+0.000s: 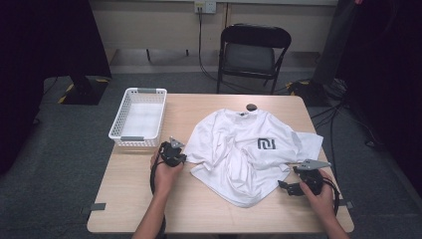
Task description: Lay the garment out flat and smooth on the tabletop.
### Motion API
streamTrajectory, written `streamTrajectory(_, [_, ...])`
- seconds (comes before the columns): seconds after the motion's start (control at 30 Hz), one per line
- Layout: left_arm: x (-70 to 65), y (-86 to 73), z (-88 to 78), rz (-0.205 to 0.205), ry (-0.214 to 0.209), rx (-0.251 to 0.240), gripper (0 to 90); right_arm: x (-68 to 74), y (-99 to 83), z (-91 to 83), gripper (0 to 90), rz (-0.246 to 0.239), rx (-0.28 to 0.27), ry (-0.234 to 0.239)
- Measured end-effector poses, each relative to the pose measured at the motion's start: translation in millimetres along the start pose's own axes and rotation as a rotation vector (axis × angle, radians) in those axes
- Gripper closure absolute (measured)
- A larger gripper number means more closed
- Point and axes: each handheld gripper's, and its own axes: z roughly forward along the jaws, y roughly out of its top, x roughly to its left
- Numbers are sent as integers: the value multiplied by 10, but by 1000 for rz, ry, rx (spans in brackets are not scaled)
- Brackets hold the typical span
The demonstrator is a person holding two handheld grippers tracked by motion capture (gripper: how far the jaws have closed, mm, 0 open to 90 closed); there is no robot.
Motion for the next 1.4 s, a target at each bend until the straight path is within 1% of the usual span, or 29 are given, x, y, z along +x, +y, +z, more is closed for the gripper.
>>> streamTrajectory(0.03, [15, 5, -10, -3, -12, 10, 880, 0, 0, 0, 103, 0, 0, 0])
streamTrajectory(0.07, [36, 8, -26, 3, -20, 13, 881, 0, 0, 0, 103, 0, 0, 0])
streamTrajectory(0.1, [64, 15, -57, 12, -19, 9, 881, 0, 0, 0, 103, 0, 0, 0])
streamTrajectory(0.2, [174, 71, -201, -3, -16, -25, 882, 0, 0, 1, 103, 0, 0, 0])
streamTrajectory(0.37, [329, 246, -434, 6, 16, -63, 882, -1, 3, 3, 103, -1, 0, 2])
streamTrajectory(0.4, [362, 282, -474, 14, 25, -62, 882, -1, 3, 4, 103, -1, 0, 2])
streamTrajectory(0.43, [396, 315, -505, 12, 33, -68, 882, -1, 3, 4, 103, -1, 0, 2])
streamTrajectory(0.57, [559, 433, -570, 23, 69, -46, 882, -2, 4, 4, 103, -1, 0, 3])
streamTrajectory(0.63, [661, 493, -593, 18, 87, -43, 881, -2, 3, 4, 103, -1, 0, 3])
streamTrajectory(0.7, [765, 537, -603, 2, 91, -37, 881, -3, 3, 4, 104, -1, -1, 3])
streamTrajectory(0.73, [808, 548, -601, -3, 88, -25, 881, -3, 4, 4, 104, -1, 0, 3])
streamTrajectory(0.77, [833, 551, -588, -12, 84, -19, 881, -3, 4, 4, 104, -2, 0, 4])
streamTrajectory(0.8, [852, 547, -575, -11, 81, -7, 879, -4, 4, 4, 104, -2, 0, 5])
streamTrajectory(0.83, [858, 537, -556, -19, 75, -2, 877, -6, 5, 5, 104, -3, 0, 6])
streamTrajectory(0.9, [860, 512, -534, -19, 94, 6, 873, -9, 6, 6, 104, -4, -1, 8])
streamTrajectory(0.97, [851, 491, -518, -28, 91, -18, 866, -8, 6, 6, 104, -4, 0, 7])
streamTrajectory(1.03, [844, 478, -522, -32, 91, -33, 832, -8, 6, 6, 104, -4, 0, 8])
streamTrajectory(1.07, [831, 473, -526, -41, 99, -50, 781, -8, 6, 6, 103, -4, 0, 7])
streamTrajectory(1.1, [818, 469, -535, -42, 111, -60, 709, -8, 6, 6, 103, -4, 0, 7])
streamTrajectory(1.13, [800, 462, -546, -42, 111, -70, 644, -8, 6, 6, 103, -4, 0, 7])
streamTrajectory(1.17, [774, 454, -556, -42, 106, -87, 609, -8, 6, 6, 103, -4, 0, 7])
streamTrajectory(1.23, [698, 429, -589, -20, 114, -104, 528, -8, 6, 6, 104, -4, 0, 7])
streamTrajectory(1.3, [576, 382, -601, 2, 114, -119, 455, -8, 6, 6, 103, -4, 0, 7])
streamTrajectory(1.33, [493, 345, -589, 12, 101, -132, 431, -8, 6, 6, 104, -4, 0, 7])
streamTrajectory(1.4, [337, 251, -502, 33, 37, -137, 422, -7, 6, 6, 103, -5, 0, 7])
